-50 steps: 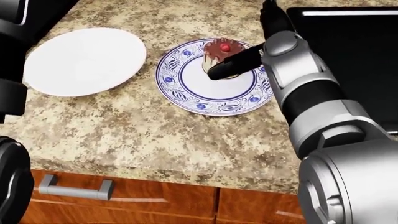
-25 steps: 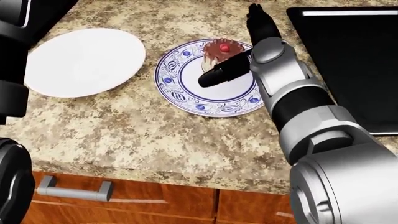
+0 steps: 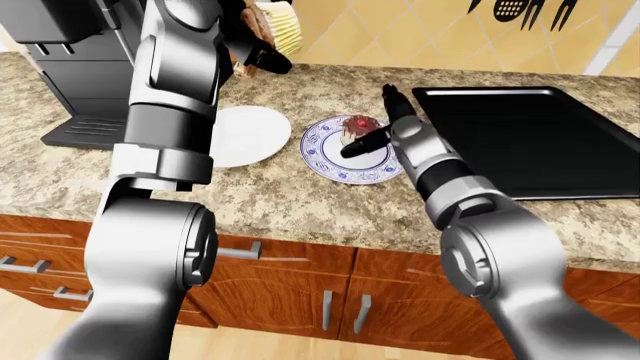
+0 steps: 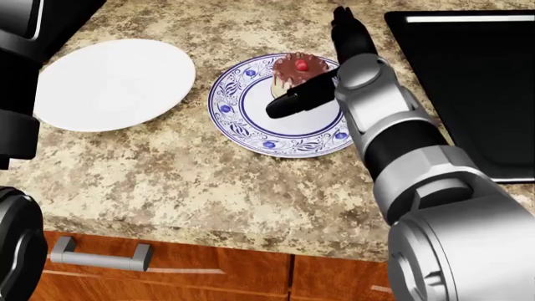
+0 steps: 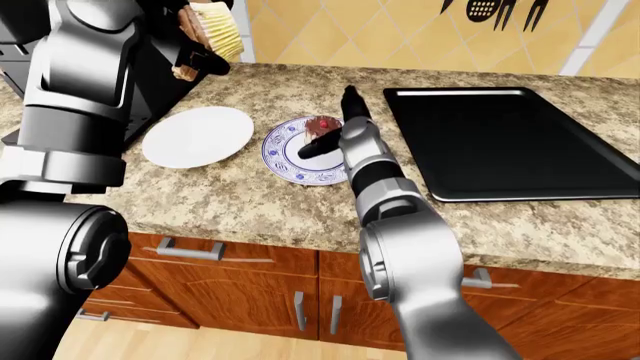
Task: Move the dessert items from the plate to the tray.
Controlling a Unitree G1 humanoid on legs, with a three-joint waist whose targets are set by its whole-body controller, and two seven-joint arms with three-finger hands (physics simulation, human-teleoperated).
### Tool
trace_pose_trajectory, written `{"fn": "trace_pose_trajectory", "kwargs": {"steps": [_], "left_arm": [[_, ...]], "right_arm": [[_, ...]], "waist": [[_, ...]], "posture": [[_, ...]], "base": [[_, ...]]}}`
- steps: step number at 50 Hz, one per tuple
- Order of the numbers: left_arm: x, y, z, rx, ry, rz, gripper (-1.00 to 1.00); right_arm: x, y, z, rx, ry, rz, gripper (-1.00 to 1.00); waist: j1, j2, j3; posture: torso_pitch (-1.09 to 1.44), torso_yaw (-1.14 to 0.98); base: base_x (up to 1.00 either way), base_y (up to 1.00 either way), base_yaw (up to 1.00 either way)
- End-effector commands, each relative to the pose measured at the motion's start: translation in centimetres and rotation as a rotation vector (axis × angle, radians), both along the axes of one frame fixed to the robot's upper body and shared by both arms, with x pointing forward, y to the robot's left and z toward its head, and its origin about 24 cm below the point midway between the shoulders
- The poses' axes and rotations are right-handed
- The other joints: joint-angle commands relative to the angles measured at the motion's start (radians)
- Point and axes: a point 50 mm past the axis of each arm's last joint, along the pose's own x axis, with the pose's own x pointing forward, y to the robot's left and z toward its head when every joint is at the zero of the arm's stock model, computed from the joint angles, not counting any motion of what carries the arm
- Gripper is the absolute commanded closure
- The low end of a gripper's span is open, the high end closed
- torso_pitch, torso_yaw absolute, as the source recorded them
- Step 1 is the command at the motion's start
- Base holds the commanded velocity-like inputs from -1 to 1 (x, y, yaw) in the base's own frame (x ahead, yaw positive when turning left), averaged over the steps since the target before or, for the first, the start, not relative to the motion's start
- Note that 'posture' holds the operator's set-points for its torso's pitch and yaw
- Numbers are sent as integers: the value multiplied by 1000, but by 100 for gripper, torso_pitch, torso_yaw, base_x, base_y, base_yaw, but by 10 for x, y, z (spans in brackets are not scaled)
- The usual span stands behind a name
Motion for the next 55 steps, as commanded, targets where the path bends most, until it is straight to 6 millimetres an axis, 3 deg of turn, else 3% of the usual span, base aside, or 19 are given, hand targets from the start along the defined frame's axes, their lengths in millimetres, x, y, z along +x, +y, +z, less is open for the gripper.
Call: {"fn": "trace_pose_trajectory", "kwargs": {"steps": [1,35,55], "left_arm": [[-10,-3,27,7,-107,-10,100],[-11,-1,28,11,-112,-6,100],[-10,0,27,12,-113,-4,100]], "right_arm": [[3,3,30,-6,-112,14,-88],[3,4,28,-58,-119,31,-62],[3,4,25,-183,-163,60,-45]], "waist": [[0,2,-36],[-1,2,-37],[-2,3,-38]], "posture": [[0,0],[0,0],[0,0]], "base": [[0,0,0],[0,0,0],[0,0,0]]}}
